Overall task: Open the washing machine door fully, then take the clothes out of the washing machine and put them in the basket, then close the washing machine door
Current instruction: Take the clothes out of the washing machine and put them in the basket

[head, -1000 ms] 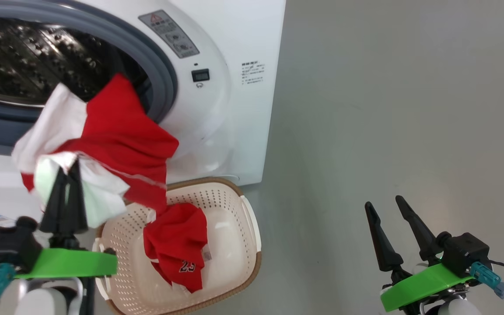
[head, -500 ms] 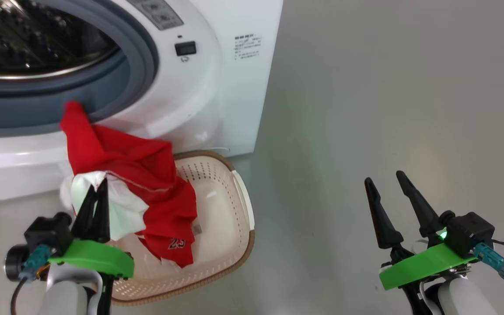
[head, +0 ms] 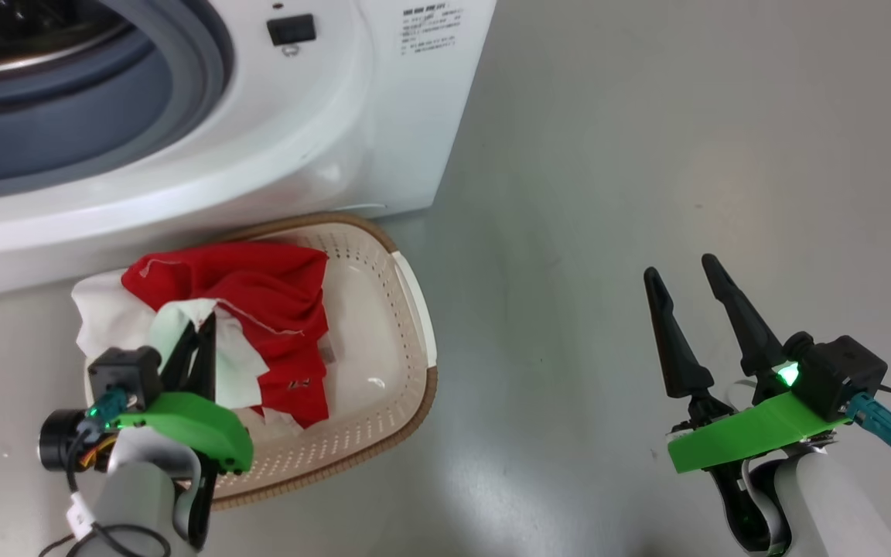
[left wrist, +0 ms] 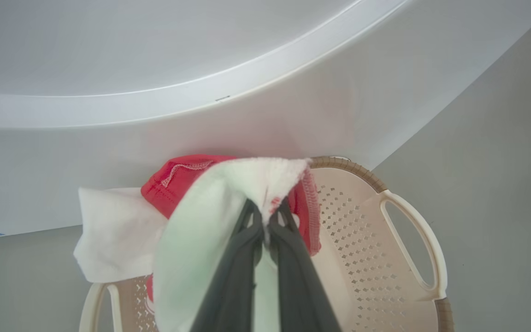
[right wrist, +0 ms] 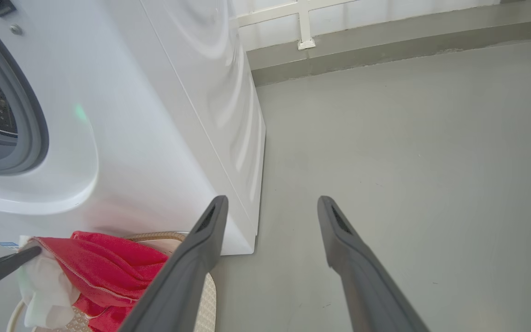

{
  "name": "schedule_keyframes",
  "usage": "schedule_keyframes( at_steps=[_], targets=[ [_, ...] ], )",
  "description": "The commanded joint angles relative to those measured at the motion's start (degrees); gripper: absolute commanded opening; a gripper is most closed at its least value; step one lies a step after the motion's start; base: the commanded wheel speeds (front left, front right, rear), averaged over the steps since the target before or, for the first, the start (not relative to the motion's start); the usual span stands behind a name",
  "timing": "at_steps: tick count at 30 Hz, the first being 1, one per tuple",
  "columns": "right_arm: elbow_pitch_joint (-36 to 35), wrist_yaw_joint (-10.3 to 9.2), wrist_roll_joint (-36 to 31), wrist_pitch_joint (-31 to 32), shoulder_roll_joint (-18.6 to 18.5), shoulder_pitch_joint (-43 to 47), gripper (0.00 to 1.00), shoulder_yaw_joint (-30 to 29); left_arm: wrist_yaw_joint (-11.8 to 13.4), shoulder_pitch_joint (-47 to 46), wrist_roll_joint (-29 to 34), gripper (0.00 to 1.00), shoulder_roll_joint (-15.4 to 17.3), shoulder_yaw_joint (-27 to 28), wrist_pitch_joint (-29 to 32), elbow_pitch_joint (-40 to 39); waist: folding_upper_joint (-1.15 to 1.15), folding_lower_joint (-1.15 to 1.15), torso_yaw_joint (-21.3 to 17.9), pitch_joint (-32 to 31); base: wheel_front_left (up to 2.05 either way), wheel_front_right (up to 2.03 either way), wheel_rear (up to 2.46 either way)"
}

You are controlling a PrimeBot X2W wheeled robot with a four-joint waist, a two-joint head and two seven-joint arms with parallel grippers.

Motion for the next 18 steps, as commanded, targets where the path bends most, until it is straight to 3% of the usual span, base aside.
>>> schedule_keyframes(
  at_steps=[1, 12, 14, 18],
  targets=[
    [-1.64, 0.36, 0.26, -0.37, 0.07, -0.62, 1.00, 1.05, -0.31, -0.94, -0.16, 0.00, 1.46, 0.45, -0.28, 0.63, 0.00, 0.00, -0.37, 2.12, 0.00, 0.00, 0.00],
    [-2.15, 0.36, 0.39, -0.37, 0.07, -1.74, 1.00, 0.91, -0.31, -5.90, -1.94, 0.00, 1.67, -2.51, -0.28, 8.79, 0.00, 0.00, -0.16, 4.86, 0.00, 0.00, 0.00],
    [-2.18, 0.36, 0.40, -0.37, 0.07, -1.97, 1.00, 1.01, -0.31, -6.72, -2.54, 0.10, 1.79, -2.99, -0.28, 10.36, 0.00, 0.00, -0.24, 5.16, 0.00, 0.00, 0.00],
    [-2.10, 0.36, 0.36, -0.37, 0.07, -2.31, 1.00, 1.15, -0.31, -7.82, -3.89, 0.45, 2.19, -4.42, -0.28, 12.03, 0.00, 0.00, -0.38, 5.37, 0.00, 0.00, 0.00]
  ],
)
